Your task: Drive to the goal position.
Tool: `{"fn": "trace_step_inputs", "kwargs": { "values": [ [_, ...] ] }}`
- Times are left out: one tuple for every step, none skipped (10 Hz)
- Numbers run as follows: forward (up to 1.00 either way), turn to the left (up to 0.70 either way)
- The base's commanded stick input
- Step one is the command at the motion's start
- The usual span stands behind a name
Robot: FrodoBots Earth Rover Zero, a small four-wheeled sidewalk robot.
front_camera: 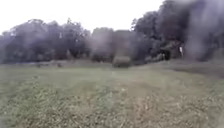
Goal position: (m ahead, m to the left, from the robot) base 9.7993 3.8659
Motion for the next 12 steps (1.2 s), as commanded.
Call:
{"fn": "trace_step_inputs", "kwargs": {
  "values": [
    [0.45,0.0],
    [0.45,0.0],
    [0.45,0.0],
    [0.45,0.0],
    [0.45,0.0],
    [0.45,0.0],
    [0.45,0.0],
    [0.45,0.0],
    [0.45,0.0],
    [0.45,0.0],
    [0.45,0.0],
    [0.45,0.0]
  ]
}}
